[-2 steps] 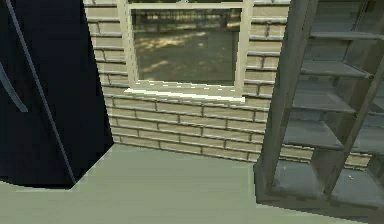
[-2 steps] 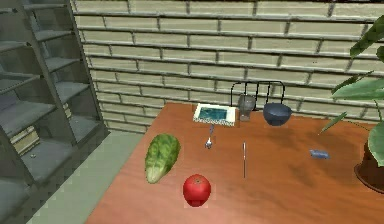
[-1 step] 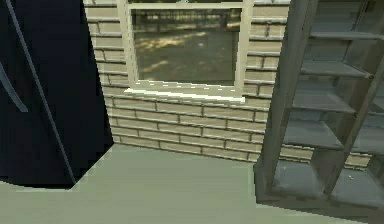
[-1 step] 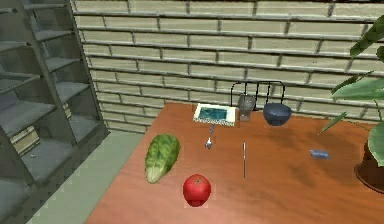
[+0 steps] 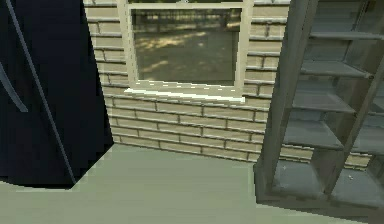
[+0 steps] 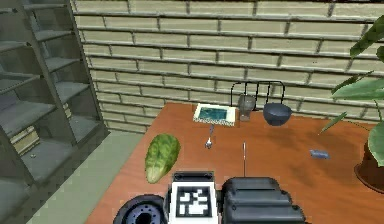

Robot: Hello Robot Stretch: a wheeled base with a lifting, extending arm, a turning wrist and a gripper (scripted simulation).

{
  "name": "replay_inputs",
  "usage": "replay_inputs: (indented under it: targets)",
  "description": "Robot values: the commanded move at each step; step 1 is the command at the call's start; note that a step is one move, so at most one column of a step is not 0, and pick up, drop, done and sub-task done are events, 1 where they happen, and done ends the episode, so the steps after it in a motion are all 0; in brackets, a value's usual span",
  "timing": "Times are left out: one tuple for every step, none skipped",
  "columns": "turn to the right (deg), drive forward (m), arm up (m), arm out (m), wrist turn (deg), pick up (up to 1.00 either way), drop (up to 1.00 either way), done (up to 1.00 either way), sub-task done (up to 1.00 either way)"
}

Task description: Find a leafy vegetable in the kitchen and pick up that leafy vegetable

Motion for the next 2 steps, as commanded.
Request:
replay_inputs:
  targets:
    - [0.0, 0.0, 0.0, 0.28, 0.0, 0.0, 0.0, 0.0, 0.0]
    - [0.0, 0.0, 0.0, 0.0, 45.0, 0.0, 0.0, 0.0, 0.0]
